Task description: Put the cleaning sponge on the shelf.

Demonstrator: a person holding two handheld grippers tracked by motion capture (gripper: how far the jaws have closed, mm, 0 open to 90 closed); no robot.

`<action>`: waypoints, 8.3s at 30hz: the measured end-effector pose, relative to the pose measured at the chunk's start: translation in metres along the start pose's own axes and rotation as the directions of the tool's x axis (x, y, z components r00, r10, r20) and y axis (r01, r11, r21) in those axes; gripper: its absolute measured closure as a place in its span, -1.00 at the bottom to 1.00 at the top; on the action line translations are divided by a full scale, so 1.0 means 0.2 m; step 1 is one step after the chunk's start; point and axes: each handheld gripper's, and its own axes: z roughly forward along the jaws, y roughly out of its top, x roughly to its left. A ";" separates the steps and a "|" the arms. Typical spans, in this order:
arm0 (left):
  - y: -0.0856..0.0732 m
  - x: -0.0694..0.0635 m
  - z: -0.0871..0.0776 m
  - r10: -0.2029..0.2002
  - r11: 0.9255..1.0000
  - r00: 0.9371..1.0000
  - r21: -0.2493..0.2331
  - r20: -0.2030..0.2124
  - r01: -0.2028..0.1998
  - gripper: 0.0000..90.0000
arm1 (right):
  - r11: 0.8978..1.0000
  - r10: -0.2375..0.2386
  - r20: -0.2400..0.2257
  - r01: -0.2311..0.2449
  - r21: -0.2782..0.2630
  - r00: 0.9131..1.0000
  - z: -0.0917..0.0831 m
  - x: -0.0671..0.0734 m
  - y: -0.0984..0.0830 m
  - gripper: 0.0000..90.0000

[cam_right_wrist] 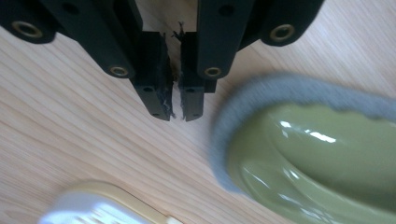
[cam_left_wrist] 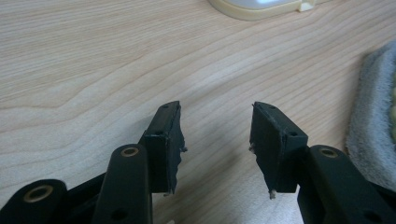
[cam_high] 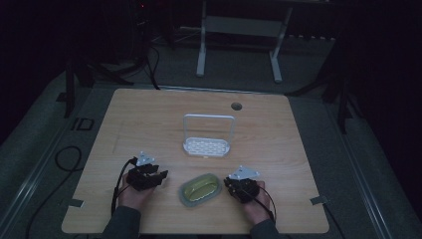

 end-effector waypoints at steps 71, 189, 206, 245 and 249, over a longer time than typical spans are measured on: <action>0.47 -0.54 -0.07 0.391 0.872 0.867 0.176 0.309 -0.456 0.18 | 0.979 0.200 0.131 -0.192 -0.068 0.971 -0.24 -0.29 -0.33 -0.02; 0.64 -0.63 0.15 0.526 0.584 0.760 0.488 0.381 -0.649 0.59 | 0.981 0.191 0.119 -0.184 -0.064 0.974 -0.25 -0.29 -0.33 -0.08; 0.69 -0.58 0.12 0.530 0.617 0.753 0.432 0.390 -0.658 0.60 | 0.981 0.192 0.118 -0.186 -0.063 0.974 -0.25 -0.29 -0.33 -0.09; 0.84 -0.56 0.14 0.657 0.565 0.676 0.377 0.333 -0.734 0.60 | 0.981 0.189 0.113 -0.182 -0.063 0.975 -0.25 -0.29 -0.34 -0.09; 0.85 -0.55 0.14 0.668 0.551 0.667 0.382 0.331 -0.742 0.60 | 0.981 0.188 0.113 -0.182 -0.063 0.976 -0.25 -0.29 -0.34 -0.09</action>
